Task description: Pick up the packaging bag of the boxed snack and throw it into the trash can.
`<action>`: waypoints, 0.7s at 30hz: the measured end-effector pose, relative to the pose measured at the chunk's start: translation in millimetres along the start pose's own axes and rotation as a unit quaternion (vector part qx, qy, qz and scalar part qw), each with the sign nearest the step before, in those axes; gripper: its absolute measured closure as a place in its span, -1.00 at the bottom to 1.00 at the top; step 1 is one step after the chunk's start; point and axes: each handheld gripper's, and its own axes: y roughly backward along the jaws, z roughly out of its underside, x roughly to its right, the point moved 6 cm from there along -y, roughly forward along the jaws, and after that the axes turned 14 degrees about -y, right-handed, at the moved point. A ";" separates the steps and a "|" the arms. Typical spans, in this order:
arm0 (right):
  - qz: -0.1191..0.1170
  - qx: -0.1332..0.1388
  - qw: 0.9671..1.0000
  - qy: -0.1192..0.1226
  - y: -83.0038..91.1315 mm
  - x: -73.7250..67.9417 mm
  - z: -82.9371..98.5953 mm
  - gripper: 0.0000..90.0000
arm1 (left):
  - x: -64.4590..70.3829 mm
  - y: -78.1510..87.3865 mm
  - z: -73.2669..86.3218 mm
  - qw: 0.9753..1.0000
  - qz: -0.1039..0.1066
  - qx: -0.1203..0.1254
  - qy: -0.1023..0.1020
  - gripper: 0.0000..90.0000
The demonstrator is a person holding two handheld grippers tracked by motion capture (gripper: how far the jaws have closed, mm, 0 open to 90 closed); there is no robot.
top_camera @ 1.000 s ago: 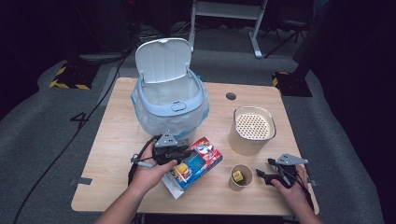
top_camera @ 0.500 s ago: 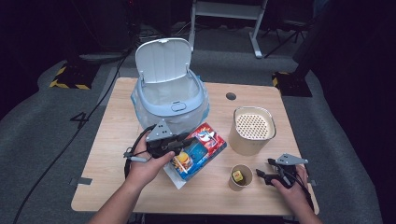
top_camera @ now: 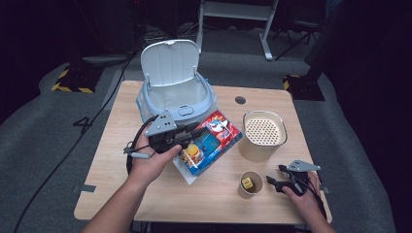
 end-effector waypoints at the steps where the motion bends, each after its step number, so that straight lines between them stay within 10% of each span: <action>1: 0.000 0.000 1.000 0.000 0.0 0.0 0.0 -0.44 | -1.8 1.1 -3.2 1.000 -0.001 0.002 0.000 0.66; 21: 0.000 0.000 1.000 0.000 0.0 0.0 0.0 -0.44 | -43.6 26.0 -54.8 0.997 -0.049 0.052 -0.008 0.67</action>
